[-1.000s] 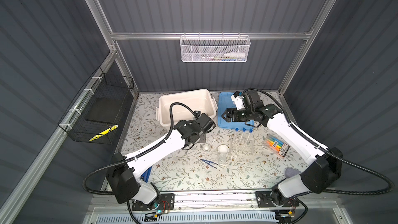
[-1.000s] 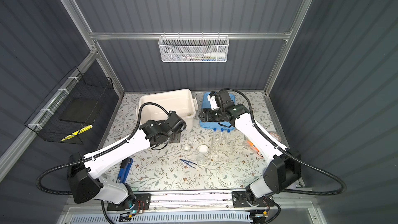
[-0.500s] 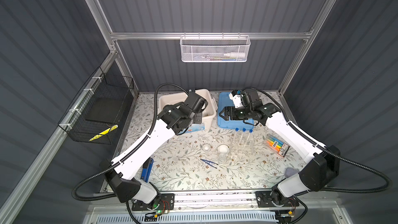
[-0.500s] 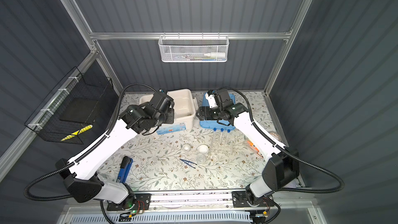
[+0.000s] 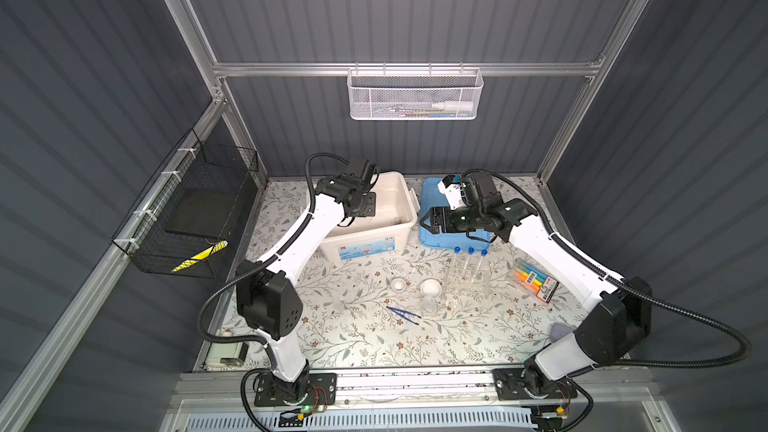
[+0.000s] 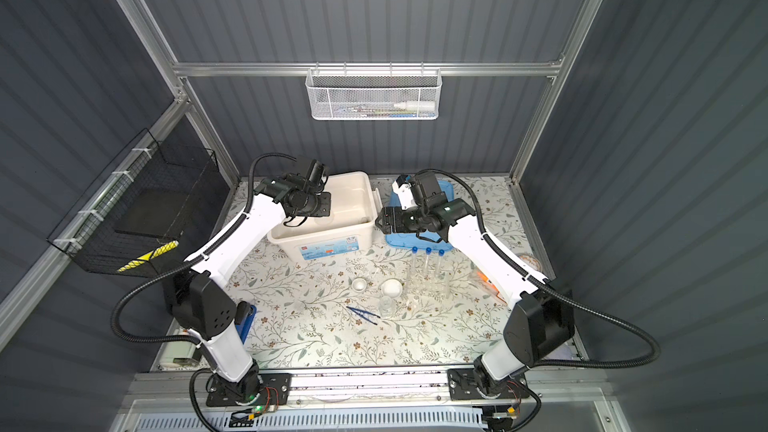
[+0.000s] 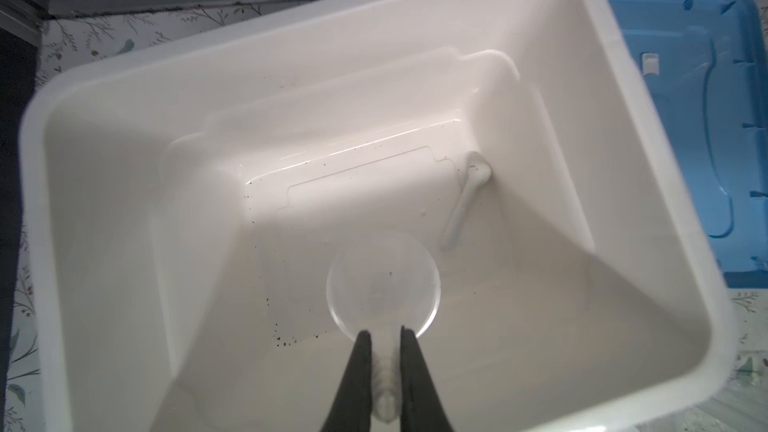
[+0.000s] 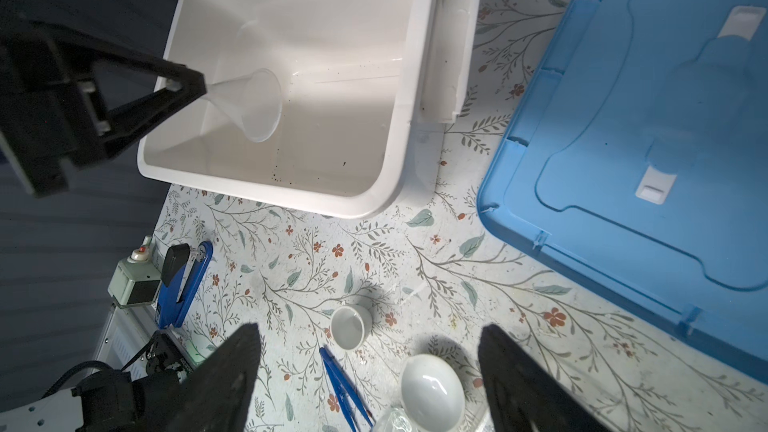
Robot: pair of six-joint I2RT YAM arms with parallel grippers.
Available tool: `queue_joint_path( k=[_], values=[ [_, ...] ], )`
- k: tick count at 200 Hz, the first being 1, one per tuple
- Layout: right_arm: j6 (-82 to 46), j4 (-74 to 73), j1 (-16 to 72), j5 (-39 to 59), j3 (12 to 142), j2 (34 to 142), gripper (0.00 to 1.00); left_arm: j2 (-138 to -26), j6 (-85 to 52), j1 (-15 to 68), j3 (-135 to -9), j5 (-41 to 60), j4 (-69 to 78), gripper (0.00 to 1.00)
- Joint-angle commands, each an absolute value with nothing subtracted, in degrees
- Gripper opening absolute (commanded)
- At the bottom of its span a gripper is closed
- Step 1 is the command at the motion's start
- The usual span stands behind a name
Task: Organize the chemistry lab equipment
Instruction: 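Carry the clear plastic piece into the white bin and open the left gripper, then close the right gripper on the clear glass flask while the left withdraws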
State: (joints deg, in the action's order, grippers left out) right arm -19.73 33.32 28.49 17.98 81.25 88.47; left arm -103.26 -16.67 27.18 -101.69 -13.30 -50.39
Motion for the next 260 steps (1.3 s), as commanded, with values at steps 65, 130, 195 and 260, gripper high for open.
queue_joint_path(
  k=[65, 130, 195, 260],
  values=[
    [-12.4, 39.0, 31.1, 15.9, 78.3, 83.7, 0.82, -113.8, -14.2, 25.9, -103.7, -7.2, -46.4, 0.01],
    [-12.5, 39.2, 31.7, 14.8, 77.6, 83.2, 0.82, -117.0, -15.3, 25.9, -103.3, -5.4, -45.5, 0.03],
    [-8.5, 42.7, 34.1, 11.9, 77.1, 81.5, 0.82, -117.9, -16.4, 25.9, -102.4, -4.0, -45.2, 0.16],
    [-7.4, 50.9, 41.4, 7.6, 75.4, 77.4, 0.75, -116.4, -16.9, 26.0, -102.4, -3.1, -44.5, 0.47]
  ],
)
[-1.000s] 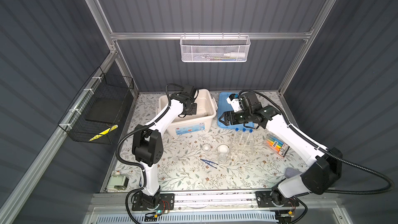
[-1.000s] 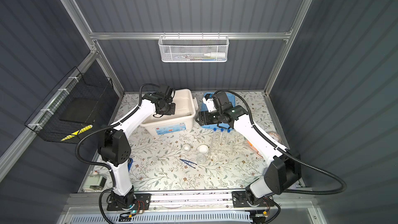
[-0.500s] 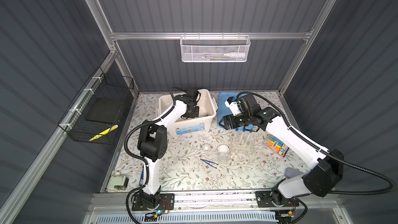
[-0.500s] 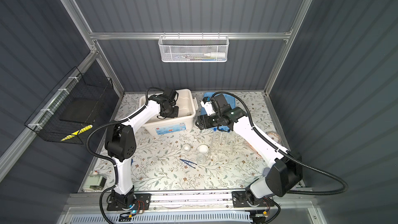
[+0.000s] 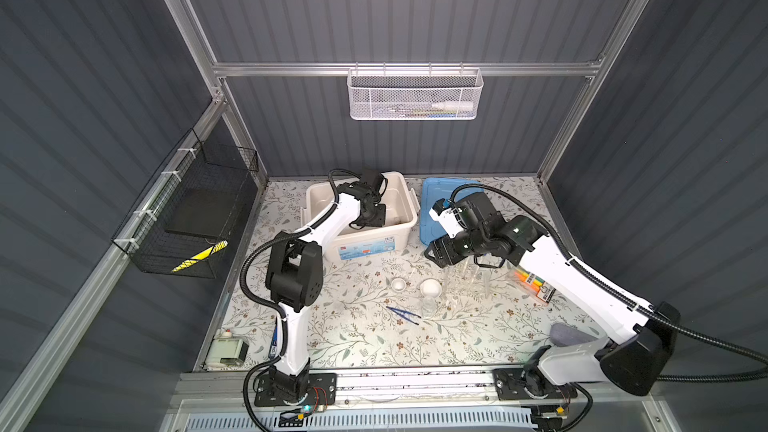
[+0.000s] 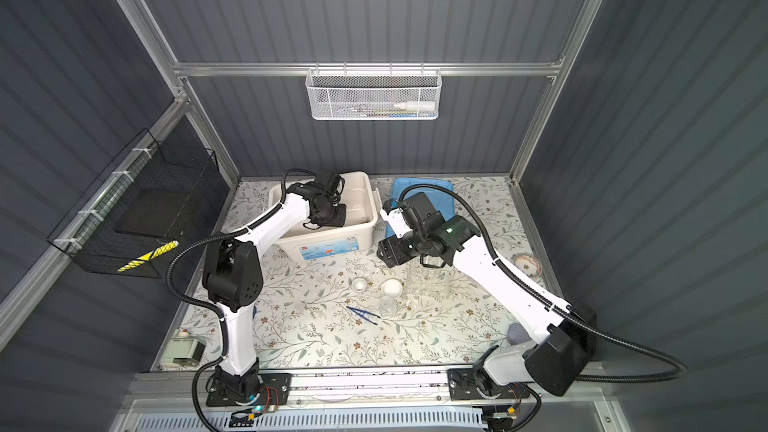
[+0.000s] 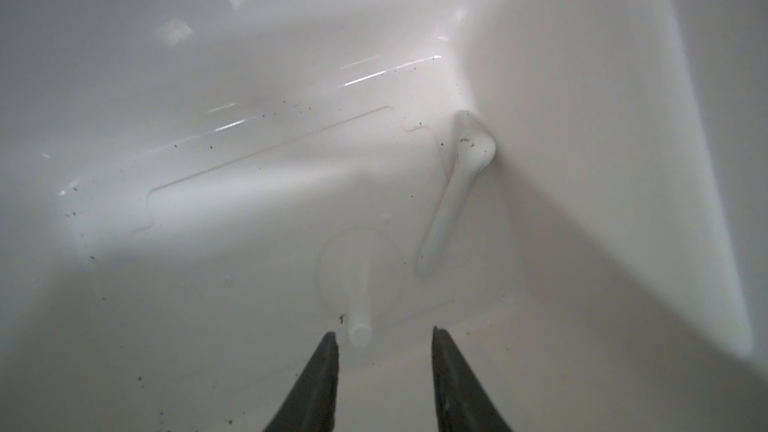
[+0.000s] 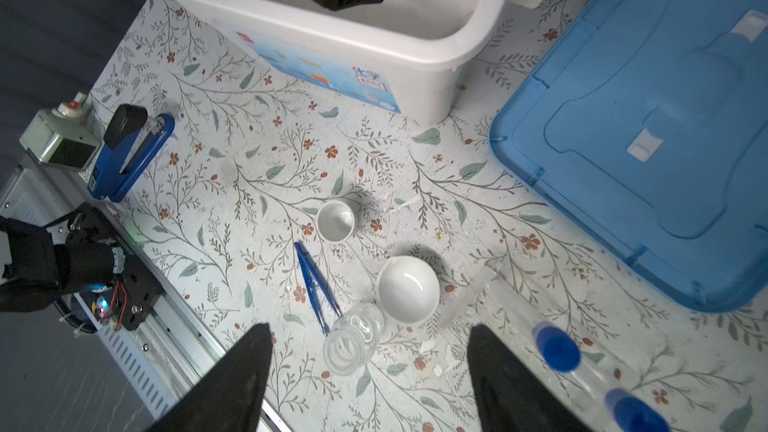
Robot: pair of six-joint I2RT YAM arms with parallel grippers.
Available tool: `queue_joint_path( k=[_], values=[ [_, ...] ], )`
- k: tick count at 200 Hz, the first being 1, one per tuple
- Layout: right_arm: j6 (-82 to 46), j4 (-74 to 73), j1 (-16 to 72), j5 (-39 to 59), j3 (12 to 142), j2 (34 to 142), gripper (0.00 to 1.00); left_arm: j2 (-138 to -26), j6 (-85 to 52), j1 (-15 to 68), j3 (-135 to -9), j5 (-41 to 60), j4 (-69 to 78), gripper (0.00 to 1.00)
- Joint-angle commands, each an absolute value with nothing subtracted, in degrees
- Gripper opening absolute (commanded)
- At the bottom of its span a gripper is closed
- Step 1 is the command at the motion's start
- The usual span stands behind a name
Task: Organize the chemistry lab equipment
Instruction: 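Close the right gripper on the clear glass flask while the left withdraws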
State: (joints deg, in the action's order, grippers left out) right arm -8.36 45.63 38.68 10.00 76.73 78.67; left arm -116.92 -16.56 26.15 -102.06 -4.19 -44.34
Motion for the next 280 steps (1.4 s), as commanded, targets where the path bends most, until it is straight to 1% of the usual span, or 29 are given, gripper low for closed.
queue_joint_path(
  k=[1, 7, 21, 34, 49, 83, 120, 168, 195, 229, 280],
  values=[
    [-7.5, 51.0, 41.6, 7.5, 75.4, 77.3, 0.75, -116.4, -16.9, 26.0, -102.4, -3.1, -44.5, 0.47],
    [-7.6, 51.6, 42.5, 6.9, 75.2, 77.1, 0.75, -116.2, -17.0, 26.0, -102.6, -3.3, -44.5, 0.50],
    [-8.1, 53.1, 44.6, 5.3, 74.7, 76.6, 0.75, -115.0, -17.4, 26.0, -103.4, -4.1, -44.6, 0.60],
    [-8.4, 54.3, 46.3, 4.4, 74.2, 76.3, 0.75, -113.4, -17.6, 26.0, -104.0, -5.0, -44.3, 0.66],
    [-9.0, 54.8, 48.0, 4.0, 72.9, 76.1, 0.75, -111.2, -17.6, 26.0, -104.9, -6.3, -44.1, 0.77],
    [-9.9, 53.9, 51.2, 2.6, 68.3, 76.7, 0.73, -105.5, -17.9, 26.0, -105.1, -8.4, -44.1, 0.99],
    [-11.3, 51.9, 52.8, 1.0, 65.9, 79.8, 0.70, -97.0, -20.5, 26.0, -98.1, -8.8, -41.1, 1.00],
    [-11.0, 50.8, 54.0, 0.5, 67.2, 86.2, 0.65, -87.5, -23.1, 26.0, -88.5, -10.3, -38.7, 1.00],
    [-9.8, 51.8, 54.4, -0.3, 68.8, 89.6, 0.60, -84.5, -23.9, 26.0, -85.5, -11.4, -39.5, 1.00],
    [-9.0, 52.0, 54.8, -0.4, 69.7, 92.3, 0.57, -81.6, -24.5, 26.0, -82.4, -12.2, -39.6, 1.00],
    [-8.6, 52.3, 55.3, -0.9, 70.2, 94.3, 0.49, -79.2, -25.1, 26.0, -78.4, -12.9, -39.6, 1.00]
  ],
)
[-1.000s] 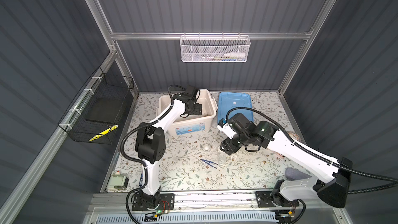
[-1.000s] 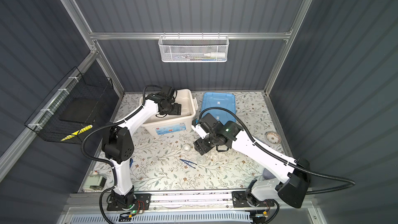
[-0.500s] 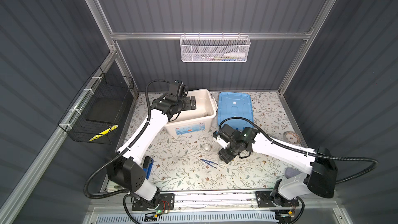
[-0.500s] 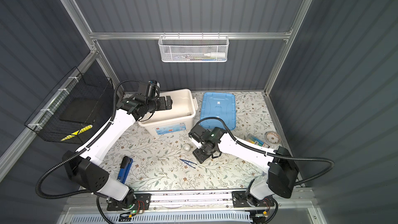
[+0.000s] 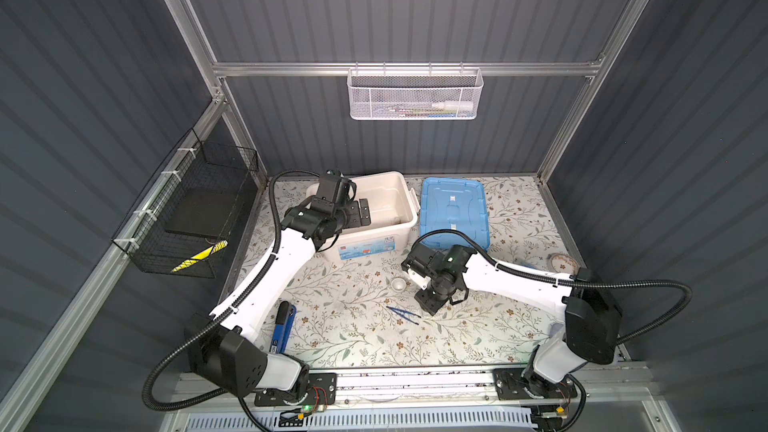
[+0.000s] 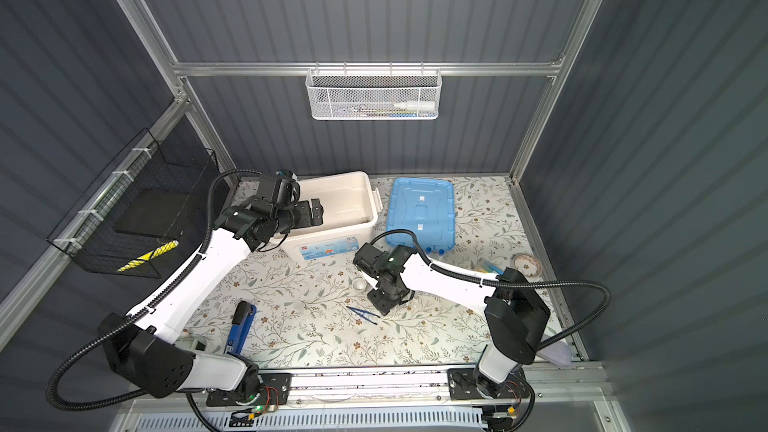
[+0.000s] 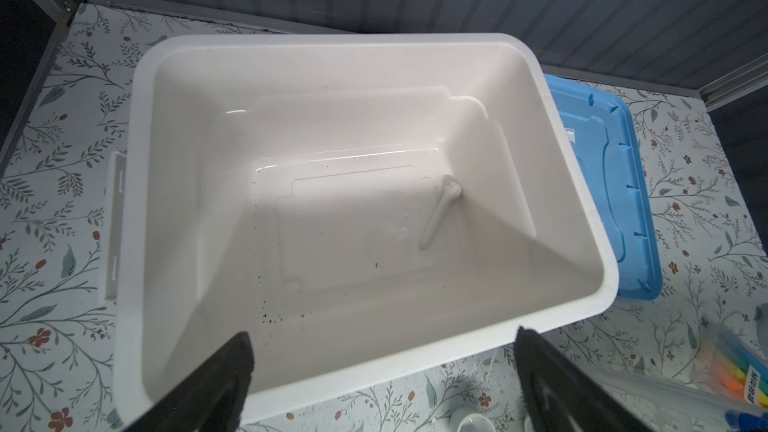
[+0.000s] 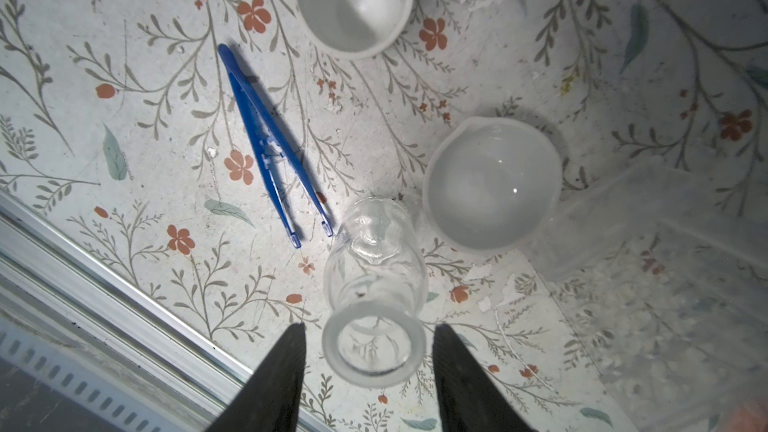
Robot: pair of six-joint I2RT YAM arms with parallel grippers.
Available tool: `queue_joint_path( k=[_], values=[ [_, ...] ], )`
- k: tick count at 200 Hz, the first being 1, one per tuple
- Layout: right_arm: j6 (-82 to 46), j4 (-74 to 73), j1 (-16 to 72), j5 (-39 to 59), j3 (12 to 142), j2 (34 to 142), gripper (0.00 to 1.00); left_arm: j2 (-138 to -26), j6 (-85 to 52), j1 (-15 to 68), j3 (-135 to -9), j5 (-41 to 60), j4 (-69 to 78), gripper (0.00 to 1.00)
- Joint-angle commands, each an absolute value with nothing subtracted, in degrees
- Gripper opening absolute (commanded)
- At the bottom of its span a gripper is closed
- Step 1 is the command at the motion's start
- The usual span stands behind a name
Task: Organize the chemistry lab equipment
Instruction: 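Close the right gripper on the clear glass flask while the left withdraws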
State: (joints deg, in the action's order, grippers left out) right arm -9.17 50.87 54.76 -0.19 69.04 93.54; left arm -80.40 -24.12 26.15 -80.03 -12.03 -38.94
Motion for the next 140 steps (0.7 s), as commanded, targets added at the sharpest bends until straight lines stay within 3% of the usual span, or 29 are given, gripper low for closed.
queue_joint_path(
  k=[1, 140],
  values=[
    [-8.6, 52.3, 55.3, -0.8, 70.2, 94.3, 0.49, -79.2, -25.2, 26.0, -78.3, -13.0, -39.6, 1.00],
    [-8.7, 52.2, 56.2, -1.6, 70.3, 95.5, 0.30, -78.0, -25.3, 26.0, -77.0, -13.8, -39.9, 1.00]
  ],
)
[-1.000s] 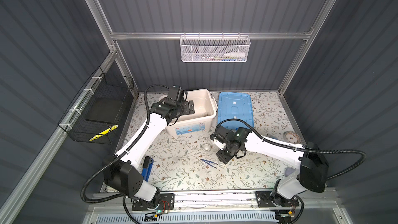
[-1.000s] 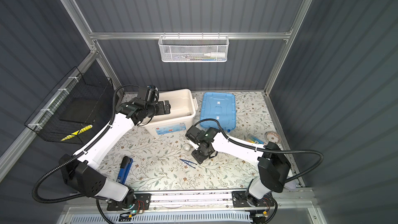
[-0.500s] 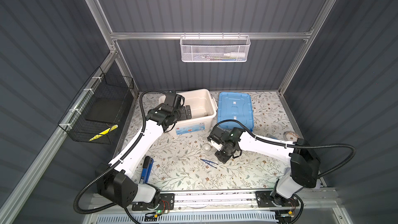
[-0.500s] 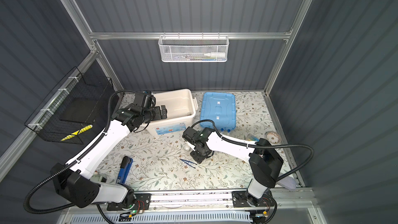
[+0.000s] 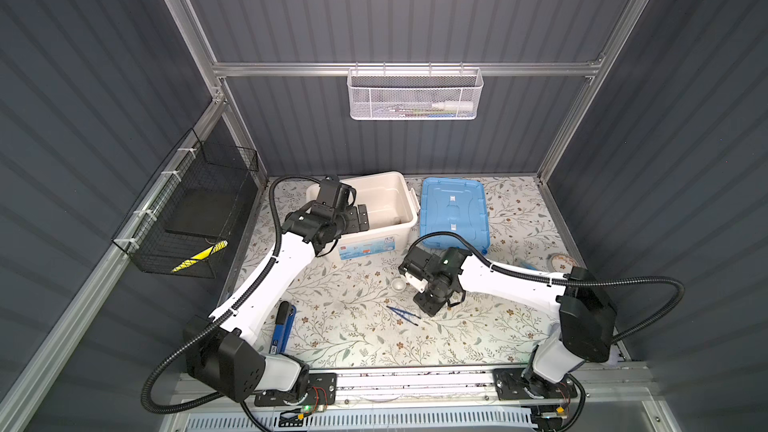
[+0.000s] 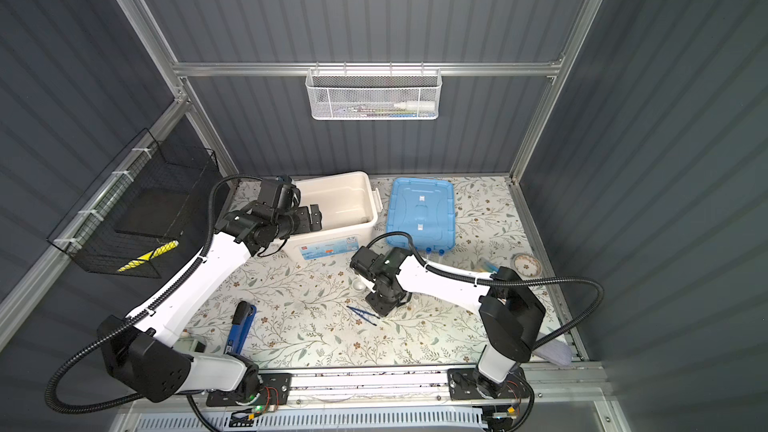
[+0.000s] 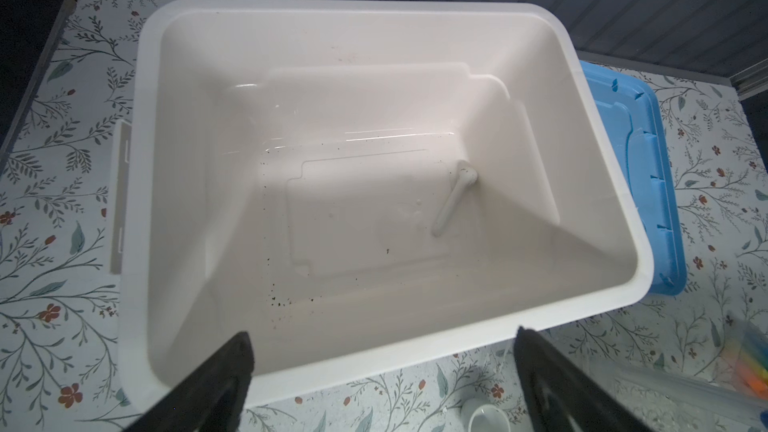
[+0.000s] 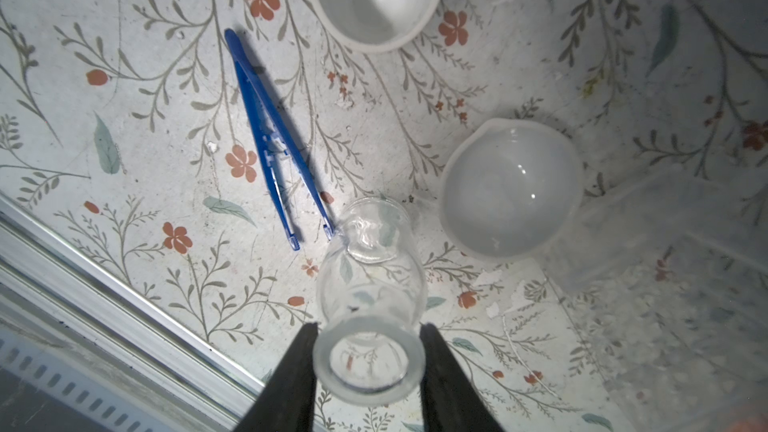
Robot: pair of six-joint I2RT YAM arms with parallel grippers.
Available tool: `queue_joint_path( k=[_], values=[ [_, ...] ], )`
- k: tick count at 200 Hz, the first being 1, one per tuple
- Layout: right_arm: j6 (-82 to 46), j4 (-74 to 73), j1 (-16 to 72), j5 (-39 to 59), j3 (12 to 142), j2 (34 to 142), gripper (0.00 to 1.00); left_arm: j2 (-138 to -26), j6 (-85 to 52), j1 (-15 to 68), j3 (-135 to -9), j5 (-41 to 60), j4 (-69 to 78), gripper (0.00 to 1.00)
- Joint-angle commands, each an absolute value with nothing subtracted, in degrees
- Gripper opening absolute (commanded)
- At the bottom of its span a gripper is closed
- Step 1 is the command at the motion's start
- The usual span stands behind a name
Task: Organize the chemistry lab equipment
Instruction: 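Close the right gripper on the clear glass flask while the left withdraws, then lift the glass flask and carry it over the white bin with the right gripper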
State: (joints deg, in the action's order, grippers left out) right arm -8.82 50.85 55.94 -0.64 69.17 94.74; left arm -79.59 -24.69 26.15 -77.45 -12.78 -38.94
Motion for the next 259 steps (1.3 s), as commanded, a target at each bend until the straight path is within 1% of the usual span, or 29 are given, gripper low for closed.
queue_joint_path(
  k=[1, 27, 118, 191, 259],
  values=[
    [-8.6, 52.2, 56.2, -1.6, 70.4, 95.5, 0.30, -78.0, -25.3, 26.0, -77.0, -13.8, -39.9, 1.00],
    [-8.6, 52.9, 56.3, -1.9, 71.4, 94.9, 0.27, -77.9, -25.4, 26.0, -76.7, -14.0, -40.3, 0.99],
    [-8.6, 55.2, 56.3, -2.4, 76.4, 92.9, 0.27, -76.4, -25.1, 26.0, -75.5, -14.0, -41.0, 1.00],
    [-8.0, 56.0, 56.1, -2.6, 80.6, 93.9, 0.27, -74.2, -26.8, 26.0, -72.3, -13.0, -41.0, 1.00],
    [-7.6, 56.4, 54.2, -1.4, 87.1, 94.7, 0.27, -70.5, -27.9, 26.1, -69.4, -13.8, -41.9, 1.00]
  ],
)
